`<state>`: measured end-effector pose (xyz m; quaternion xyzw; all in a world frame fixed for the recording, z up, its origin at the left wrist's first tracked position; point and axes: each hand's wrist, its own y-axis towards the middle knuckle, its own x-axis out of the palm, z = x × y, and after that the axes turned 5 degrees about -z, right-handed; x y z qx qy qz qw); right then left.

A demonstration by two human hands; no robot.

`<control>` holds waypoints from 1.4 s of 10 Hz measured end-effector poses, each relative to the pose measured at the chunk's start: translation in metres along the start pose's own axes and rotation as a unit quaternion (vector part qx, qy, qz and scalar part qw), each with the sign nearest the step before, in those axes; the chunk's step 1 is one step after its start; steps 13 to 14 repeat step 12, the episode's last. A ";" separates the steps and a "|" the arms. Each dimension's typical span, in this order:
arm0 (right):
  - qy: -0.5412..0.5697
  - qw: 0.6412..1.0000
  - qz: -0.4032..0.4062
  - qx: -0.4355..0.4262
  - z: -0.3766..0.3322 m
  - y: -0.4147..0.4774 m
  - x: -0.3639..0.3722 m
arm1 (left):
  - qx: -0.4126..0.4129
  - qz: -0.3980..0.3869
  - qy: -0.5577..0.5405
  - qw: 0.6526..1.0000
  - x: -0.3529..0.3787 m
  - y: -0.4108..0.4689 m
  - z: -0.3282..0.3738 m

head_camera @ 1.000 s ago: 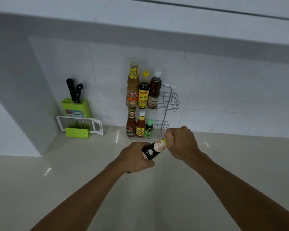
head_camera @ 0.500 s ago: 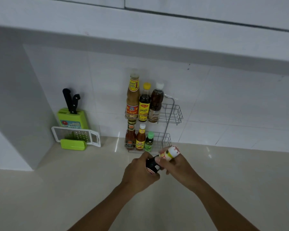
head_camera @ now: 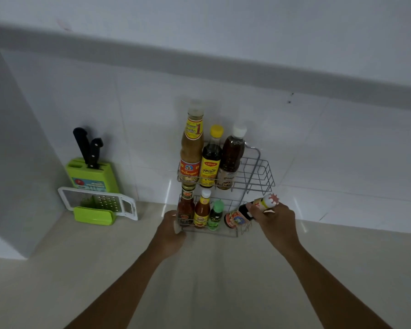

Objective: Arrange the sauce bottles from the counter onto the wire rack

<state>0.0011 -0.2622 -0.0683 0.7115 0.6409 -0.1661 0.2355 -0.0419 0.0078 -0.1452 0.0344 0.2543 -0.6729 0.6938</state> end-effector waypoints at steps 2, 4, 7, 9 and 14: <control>-0.021 0.999 -0.025 -0.017 0.021 0.027 0.026 | -0.043 -0.013 -0.019 0.999 0.002 0.028 -0.005; -0.049 0.995 -0.087 -0.020 0.036 0.043 0.048 | -0.041 0.004 -0.018 0.999 0.010 0.036 -0.007; -0.101 0.978 -0.184 -0.001 0.037 0.069 0.065 | -0.065 -0.008 -0.034 0.997 0.011 0.037 -0.018; -0.150 0.966 -0.210 0.024 0.036 0.078 0.067 | -0.055 -0.010 -0.030 0.998 0.012 0.039 -0.017; -0.085 0.968 -0.226 0.072 0.037 0.042 0.059 | -0.078 -0.036 -0.030 0.996 0.007 0.028 -0.025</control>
